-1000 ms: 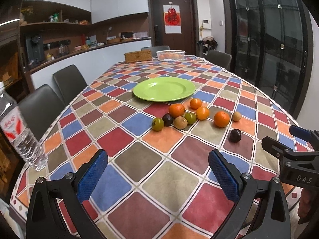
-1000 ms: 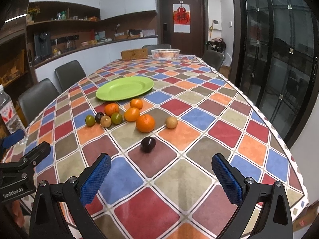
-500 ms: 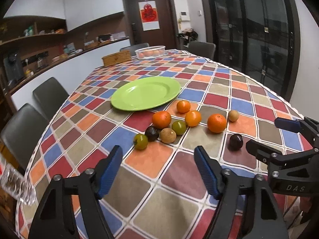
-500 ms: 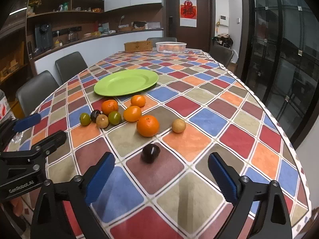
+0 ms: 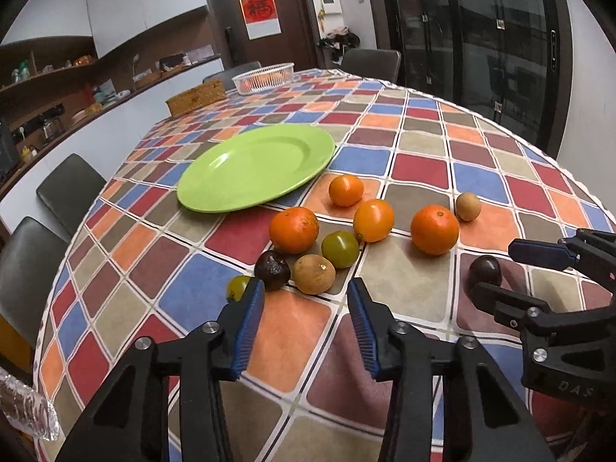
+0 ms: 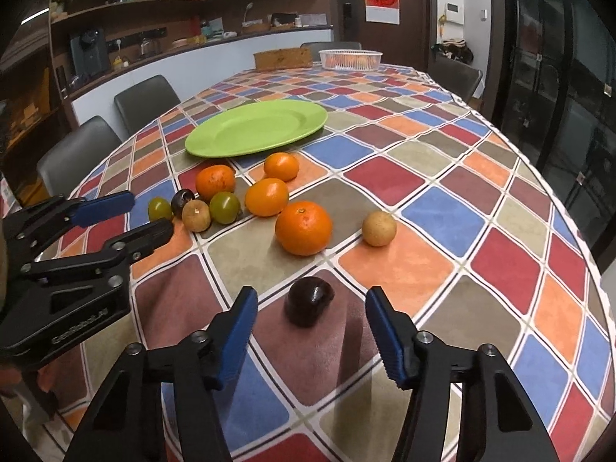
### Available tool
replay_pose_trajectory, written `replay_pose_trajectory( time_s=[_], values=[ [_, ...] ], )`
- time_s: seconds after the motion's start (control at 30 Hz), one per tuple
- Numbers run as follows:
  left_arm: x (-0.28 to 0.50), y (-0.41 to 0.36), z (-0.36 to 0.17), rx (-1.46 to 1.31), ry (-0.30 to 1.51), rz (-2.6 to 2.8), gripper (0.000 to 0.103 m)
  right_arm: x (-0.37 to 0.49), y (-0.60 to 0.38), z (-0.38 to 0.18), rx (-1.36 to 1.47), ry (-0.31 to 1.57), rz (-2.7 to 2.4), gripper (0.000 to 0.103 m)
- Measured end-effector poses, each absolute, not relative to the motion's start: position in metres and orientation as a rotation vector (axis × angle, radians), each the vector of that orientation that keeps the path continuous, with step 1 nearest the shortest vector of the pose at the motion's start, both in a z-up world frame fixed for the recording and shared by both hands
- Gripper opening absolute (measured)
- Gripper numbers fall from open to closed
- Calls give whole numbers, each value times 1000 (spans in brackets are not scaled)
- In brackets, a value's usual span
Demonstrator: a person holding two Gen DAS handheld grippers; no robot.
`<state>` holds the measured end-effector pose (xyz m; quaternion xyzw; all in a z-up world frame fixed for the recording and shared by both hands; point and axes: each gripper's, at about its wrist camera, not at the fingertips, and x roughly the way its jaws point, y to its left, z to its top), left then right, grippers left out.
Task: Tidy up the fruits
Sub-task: 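Grasp the brown kiwi with the left tool while the right tool grasps the dark plum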
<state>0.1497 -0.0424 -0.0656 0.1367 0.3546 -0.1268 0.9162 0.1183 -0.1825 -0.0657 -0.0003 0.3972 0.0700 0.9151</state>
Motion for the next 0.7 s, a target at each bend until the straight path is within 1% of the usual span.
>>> replay_pose_trajectory(
  time_s=[0.07, 0.3, 0.57, 0.7],
  values=[
    [154, -45, -69, 289, 737, -262, 42, 120, -182, -68, 3, 828, 152, 52],
    [170, -54, -79, 319, 773, -258, 34, 126, -184, -72, 20, 847, 163, 42],
    [180, -57, -83, 330, 793, -253, 34, 134, -188, -74, 44, 864, 182, 30],
    [183, -60, -84, 343, 792, -249, 32, 138, -188, -71, 47, 859, 193, 29]
  ],
)
